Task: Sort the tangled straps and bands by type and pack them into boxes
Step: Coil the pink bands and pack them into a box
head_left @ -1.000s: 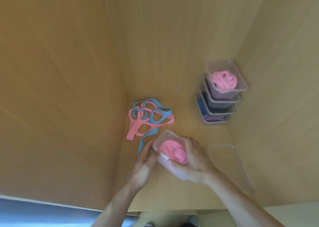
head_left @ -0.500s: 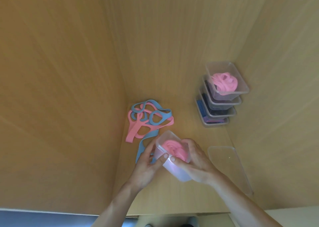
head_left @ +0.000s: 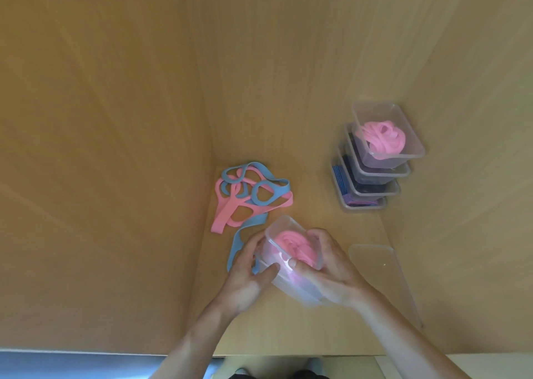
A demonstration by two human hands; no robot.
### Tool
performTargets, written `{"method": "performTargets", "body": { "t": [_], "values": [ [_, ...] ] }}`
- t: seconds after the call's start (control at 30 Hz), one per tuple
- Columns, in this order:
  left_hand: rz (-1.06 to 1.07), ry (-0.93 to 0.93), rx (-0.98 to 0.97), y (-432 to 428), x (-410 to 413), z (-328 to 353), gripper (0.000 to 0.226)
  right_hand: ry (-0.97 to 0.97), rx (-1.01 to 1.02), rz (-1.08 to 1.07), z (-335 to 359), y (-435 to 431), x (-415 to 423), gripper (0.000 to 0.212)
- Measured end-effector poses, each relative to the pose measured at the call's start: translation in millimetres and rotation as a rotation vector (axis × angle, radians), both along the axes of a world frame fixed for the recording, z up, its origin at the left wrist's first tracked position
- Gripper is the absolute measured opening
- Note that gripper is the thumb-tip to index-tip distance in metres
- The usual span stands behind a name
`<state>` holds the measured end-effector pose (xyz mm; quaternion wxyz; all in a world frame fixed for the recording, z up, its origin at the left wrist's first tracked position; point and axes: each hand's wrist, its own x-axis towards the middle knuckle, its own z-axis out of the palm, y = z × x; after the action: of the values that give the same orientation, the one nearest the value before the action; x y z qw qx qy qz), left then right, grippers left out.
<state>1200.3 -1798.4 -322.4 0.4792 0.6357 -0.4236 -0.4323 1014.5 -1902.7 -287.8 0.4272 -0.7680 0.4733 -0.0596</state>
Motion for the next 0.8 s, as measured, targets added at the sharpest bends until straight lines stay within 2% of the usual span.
{"method": "performTargets", "body": {
  "t": [0.13, 0.3, 0.7, 0.8],
  "values": [
    [0.002, 0.037, -0.053, -7.2, -0.9, 6.2, 0.059, -0.017, -0.018, 0.015, 1.7, -0.8, -0.4, 0.096],
    [0.029, 0.03, -0.056, -9.8, 1.1, 4.1, 0.055, -0.074, -0.009, 0.004, 4.8, -2.1, -1.3, 0.079],
    [0.039, 0.036, -0.027, -10.6, 1.9, 3.6, 0.059, -0.113, -0.04, -0.031, 11.7, -3.7, -2.7, 0.081],
    [0.027, 0.021, -0.02, -6.7, 3.1, 1.1, 0.059, -0.114, -0.046, -0.036, 14.8, -5.0, -3.2, 0.087]
  ]
}}
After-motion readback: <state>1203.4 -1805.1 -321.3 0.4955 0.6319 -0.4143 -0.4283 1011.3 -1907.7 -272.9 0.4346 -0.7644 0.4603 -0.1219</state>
